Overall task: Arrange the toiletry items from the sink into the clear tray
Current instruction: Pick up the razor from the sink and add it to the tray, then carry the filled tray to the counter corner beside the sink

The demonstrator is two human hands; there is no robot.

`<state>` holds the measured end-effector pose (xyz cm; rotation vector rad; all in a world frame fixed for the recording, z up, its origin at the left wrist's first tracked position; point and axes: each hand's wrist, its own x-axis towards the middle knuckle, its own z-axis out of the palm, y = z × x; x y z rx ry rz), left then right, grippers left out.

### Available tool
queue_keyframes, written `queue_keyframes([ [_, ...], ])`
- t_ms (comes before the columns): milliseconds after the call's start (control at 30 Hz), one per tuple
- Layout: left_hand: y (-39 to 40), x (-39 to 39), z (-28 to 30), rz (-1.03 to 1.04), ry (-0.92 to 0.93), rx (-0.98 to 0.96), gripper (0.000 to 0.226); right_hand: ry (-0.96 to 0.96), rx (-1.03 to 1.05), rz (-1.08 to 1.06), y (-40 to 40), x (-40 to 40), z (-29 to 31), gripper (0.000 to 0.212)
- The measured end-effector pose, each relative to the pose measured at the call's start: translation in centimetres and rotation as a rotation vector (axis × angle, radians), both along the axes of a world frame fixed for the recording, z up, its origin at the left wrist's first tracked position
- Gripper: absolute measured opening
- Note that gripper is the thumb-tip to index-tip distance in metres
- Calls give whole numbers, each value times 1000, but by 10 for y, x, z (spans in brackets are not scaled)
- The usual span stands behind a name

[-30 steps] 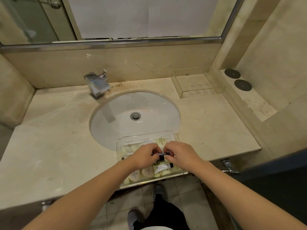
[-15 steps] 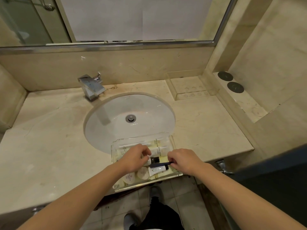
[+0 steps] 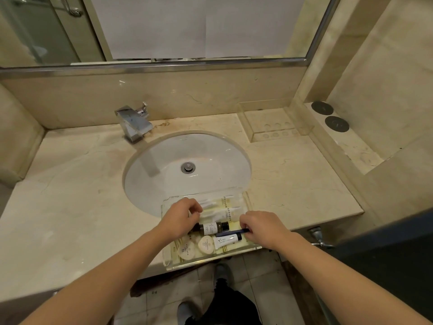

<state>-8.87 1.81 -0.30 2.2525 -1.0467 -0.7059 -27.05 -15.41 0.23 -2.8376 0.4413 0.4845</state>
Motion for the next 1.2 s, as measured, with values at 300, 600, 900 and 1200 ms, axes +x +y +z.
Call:
queue_keyframes([
  [300,19,31,-5,463,-77,-87,21,-91,111,-116,2,12,10,24],
  [600,45,41,-14,531,201,206,20,-342,221,-725,2,32,-6,25],
  [900,50,40,-23,432,383,223,27,-38,57,-771,0,28,-25,25],
  [1200,24,46,-12,493,261,236,19,-136,123,-776,-10,31,-23,24],
])
